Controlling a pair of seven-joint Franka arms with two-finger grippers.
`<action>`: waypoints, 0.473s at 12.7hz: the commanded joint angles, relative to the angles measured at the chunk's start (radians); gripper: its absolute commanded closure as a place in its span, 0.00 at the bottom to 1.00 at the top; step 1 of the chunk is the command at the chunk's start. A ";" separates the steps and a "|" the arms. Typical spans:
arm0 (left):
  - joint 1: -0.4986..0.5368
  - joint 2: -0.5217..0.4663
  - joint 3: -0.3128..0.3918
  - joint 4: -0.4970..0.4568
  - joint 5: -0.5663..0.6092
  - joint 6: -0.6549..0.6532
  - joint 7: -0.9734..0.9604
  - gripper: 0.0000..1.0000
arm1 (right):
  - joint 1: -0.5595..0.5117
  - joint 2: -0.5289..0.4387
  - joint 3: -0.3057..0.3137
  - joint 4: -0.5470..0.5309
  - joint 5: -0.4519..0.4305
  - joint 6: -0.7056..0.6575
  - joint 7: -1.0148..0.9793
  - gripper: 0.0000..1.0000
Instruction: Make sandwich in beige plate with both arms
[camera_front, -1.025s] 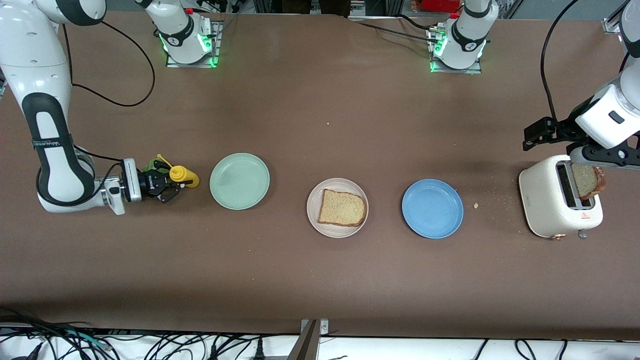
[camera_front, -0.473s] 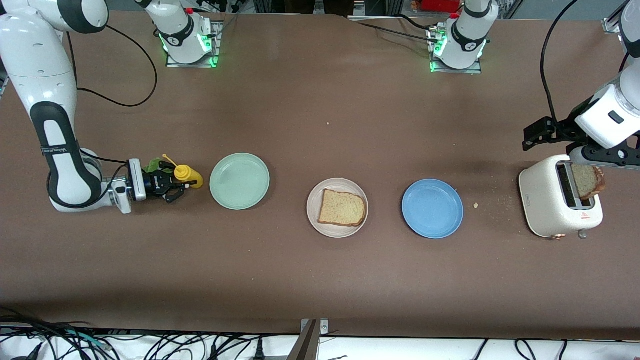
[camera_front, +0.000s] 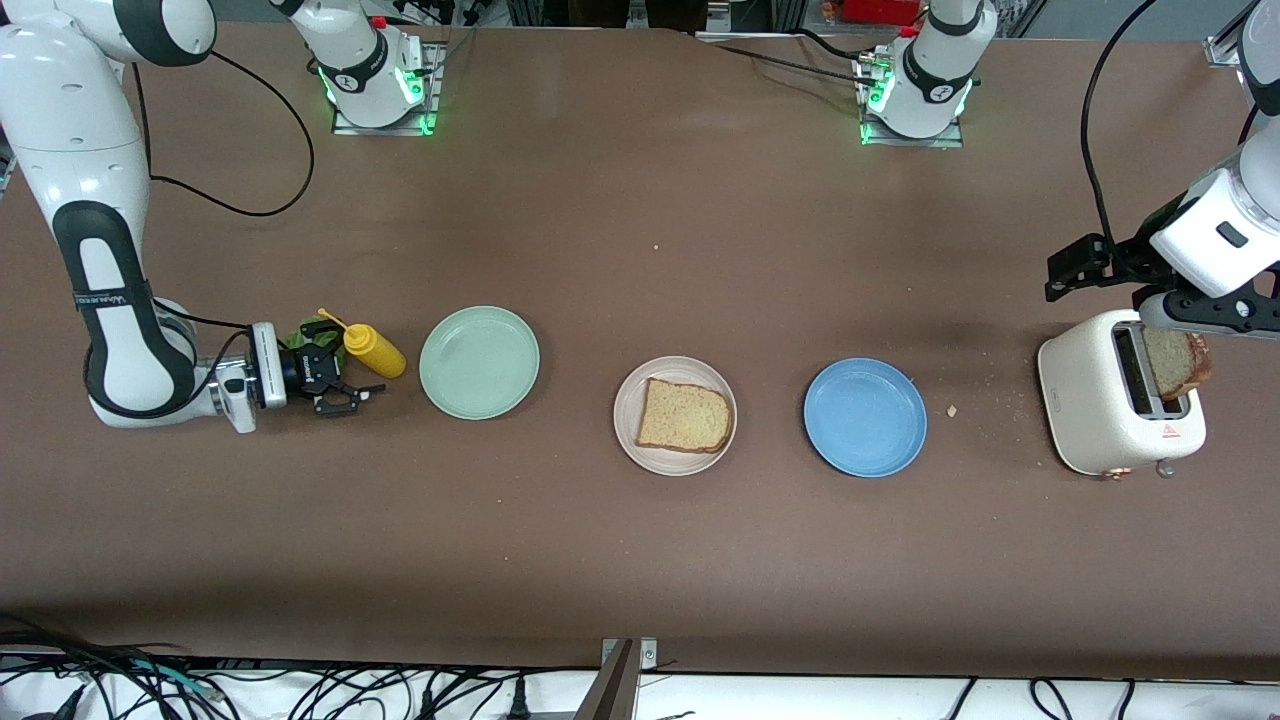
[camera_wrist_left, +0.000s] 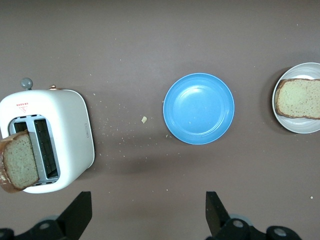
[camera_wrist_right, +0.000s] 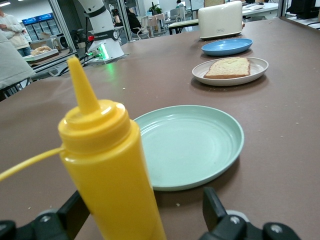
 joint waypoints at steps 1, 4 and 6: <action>-0.003 0.002 -0.005 0.012 0.023 0.000 0.013 0.00 | -0.009 -0.044 -0.019 0.004 -0.048 -0.023 0.073 0.00; -0.002 0.000 -0.005 0.012 0.023 0.000 0.013 0.00 | -0.010 -0.096 -0.045 0.004 -0.093 -0.055 0.170 0.00; -0.002 0.002 -0.005 0.012 0.023 0.000 0.013 0.00 | -0.015 -0.141 -0.061 0.004 -0.140 -0.073 0.262 0.00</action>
